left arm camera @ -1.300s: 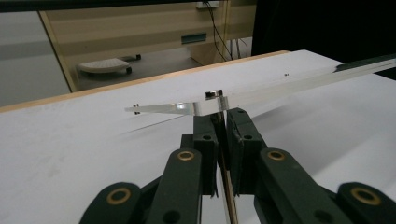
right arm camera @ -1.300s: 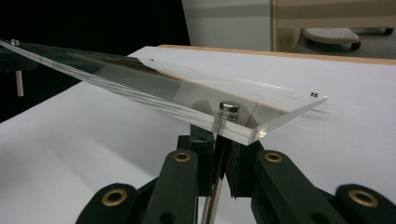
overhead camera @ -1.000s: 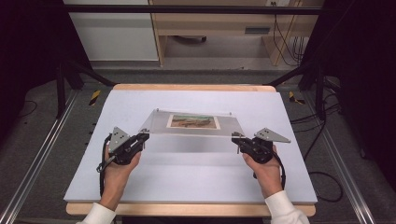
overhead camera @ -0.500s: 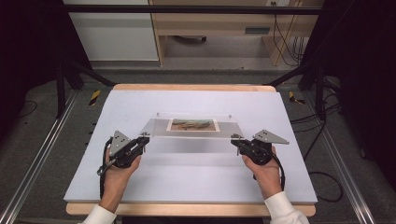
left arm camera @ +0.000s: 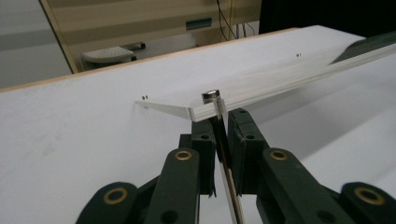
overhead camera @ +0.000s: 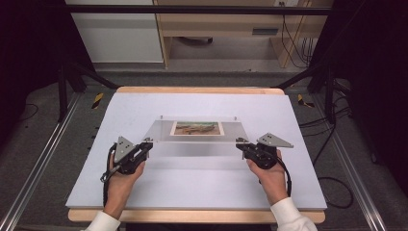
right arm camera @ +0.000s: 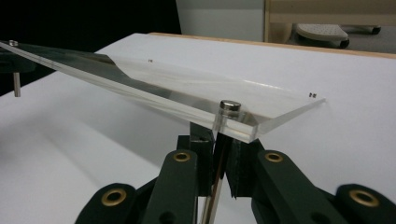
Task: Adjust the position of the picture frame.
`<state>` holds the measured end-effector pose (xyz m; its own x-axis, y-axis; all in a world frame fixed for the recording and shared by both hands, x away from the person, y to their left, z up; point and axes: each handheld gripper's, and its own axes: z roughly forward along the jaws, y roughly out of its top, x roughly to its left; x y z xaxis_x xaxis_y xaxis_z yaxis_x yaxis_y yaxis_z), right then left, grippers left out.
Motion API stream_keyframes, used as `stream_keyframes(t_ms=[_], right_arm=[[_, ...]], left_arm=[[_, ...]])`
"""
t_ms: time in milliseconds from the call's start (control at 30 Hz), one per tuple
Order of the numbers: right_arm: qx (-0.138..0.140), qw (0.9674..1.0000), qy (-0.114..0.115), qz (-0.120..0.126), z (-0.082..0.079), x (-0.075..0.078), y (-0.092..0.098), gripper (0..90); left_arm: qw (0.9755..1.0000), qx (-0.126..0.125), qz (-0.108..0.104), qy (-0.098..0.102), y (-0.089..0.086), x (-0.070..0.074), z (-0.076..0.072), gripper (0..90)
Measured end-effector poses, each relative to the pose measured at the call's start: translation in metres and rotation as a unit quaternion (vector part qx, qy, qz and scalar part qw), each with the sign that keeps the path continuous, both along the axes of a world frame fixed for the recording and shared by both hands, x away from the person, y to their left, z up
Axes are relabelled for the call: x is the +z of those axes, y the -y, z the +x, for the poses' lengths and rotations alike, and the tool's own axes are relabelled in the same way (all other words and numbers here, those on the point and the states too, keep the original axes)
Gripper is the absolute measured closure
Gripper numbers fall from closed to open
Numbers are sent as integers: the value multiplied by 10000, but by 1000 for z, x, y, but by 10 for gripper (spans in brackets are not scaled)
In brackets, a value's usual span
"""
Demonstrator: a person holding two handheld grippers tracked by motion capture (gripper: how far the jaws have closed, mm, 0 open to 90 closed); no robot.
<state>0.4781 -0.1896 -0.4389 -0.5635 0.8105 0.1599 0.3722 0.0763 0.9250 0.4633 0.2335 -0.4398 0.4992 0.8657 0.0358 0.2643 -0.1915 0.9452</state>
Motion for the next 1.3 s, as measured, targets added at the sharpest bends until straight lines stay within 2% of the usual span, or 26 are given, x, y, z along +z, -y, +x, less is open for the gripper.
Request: stream_keyframes(t_ms=[67,200,233,267,300,333,367,600,667,833,900,1067,1300], right_arm=[[-2,10000,-67,-59,-2,-5,0,830],[32,9997,-166,-162,-6,-11,0,833],[44,9994,-270,-211,-7,-16,0,837],[44,9994,-270,-211,-7,-16,0,837],[29,9988,-400,-277,-10,-20,0,840],[29,9988,-400,-277,-10,-20,0,840],[61,9980,-532,-329,-11,-25,1,845],[44,9968,-704,-384,-14,-30,2,846],[21,9956,-832,-424,-15,-33,2,845],[58,9949,-873,-508,-15,-35,2,843],[39,9940,-954,-530,-16,-37,1,841],[51,9938,-966,-547,-16,-37,1,842],[72,9936,-978,-568,-16,-37,0,842]], left_arm=[[9998,-35,97,-140,1,-5,-4,808],[9995,-25,121,-297,2,-11,-6,813],[9993,-33,120,-343,1,-14,-7,817],[9990,-37,139,-412,2,-16,-8,817],[9988,-35,176,-454,2,-18,-9,819],[9985,-31,201,-512,2,-20,-10,819],[9978,-55,165,-635,2,-24,-11,822],[9968,-42,236,-766,4,-28,-15,825],[9962,-42,295,-822,5,-30,-15,825],[9949,-29,376,-937,6,-32,-16,824],[9944,-30,398,-982,6,-33,-15,826],[9943,-14,356,-1004,5,-34,-14,830],[9940,-8,414,-1010,4,-35,-13,829]])
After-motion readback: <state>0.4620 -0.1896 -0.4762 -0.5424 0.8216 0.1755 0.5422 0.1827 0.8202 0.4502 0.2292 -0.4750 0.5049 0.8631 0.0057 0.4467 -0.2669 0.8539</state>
